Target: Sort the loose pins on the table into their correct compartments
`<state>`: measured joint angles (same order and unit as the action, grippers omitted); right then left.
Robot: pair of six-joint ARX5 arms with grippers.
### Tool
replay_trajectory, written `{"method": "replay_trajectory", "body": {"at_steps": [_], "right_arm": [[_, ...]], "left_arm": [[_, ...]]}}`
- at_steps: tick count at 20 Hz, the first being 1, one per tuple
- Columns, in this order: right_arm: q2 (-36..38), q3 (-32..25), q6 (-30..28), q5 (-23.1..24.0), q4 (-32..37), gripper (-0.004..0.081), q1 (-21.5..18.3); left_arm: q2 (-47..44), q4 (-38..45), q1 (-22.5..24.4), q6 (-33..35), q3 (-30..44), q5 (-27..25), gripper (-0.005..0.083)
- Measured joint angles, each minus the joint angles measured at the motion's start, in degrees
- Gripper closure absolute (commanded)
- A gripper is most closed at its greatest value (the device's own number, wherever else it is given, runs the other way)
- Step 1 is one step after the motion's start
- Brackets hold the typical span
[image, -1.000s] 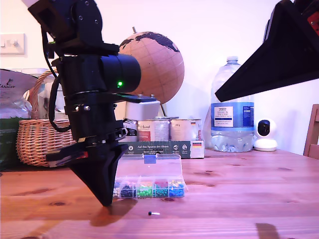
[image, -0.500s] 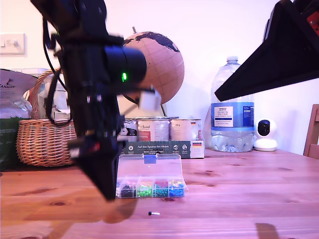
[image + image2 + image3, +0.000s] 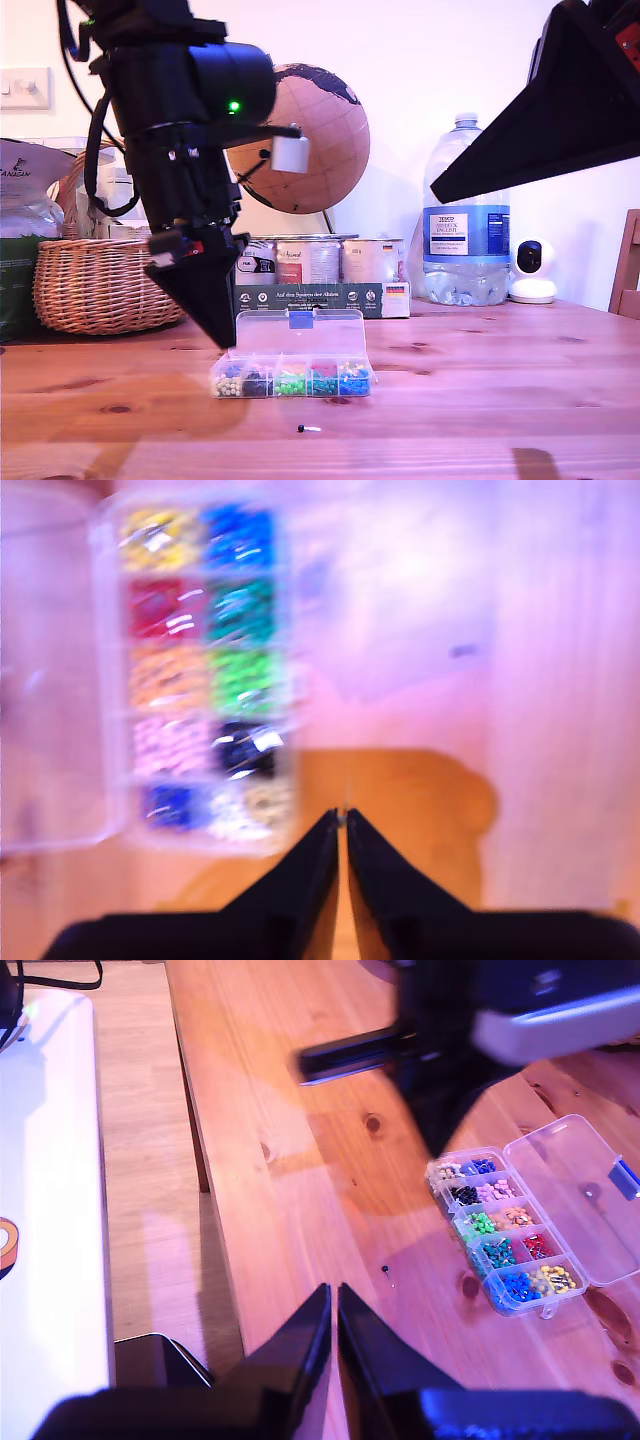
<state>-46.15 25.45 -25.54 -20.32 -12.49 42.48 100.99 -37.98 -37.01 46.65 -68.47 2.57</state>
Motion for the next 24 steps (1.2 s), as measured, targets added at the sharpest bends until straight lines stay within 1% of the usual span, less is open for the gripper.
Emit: {"method": "replay_trajectory", "body": {"at_steps": [4,11,18,24], "right_arm": [[0.00,0.00,0.00,-0.02,0.00,0.0783,0.00],[0.00,-0.02,0.00,-0.04,0.02,0.0783,0.00],[0.00,0.00,0.02,-0.04,0.04,0.0783,0.04],[0.00,-0.02,0.00,-0.07,0.13,0.0783,0.37]], "left_arm": [[0.00,3.61,1.92,0.00,0.00,-0.33,0.0798],[0.02,3.67,1.90,0.02,0.00,1.31,0.0798],[1.95,2.29,2.51,0.04,0.00,1.46,0.0798],[2.25,2.10,2.58,0.00,0.00,2.80,0.0798]]}}
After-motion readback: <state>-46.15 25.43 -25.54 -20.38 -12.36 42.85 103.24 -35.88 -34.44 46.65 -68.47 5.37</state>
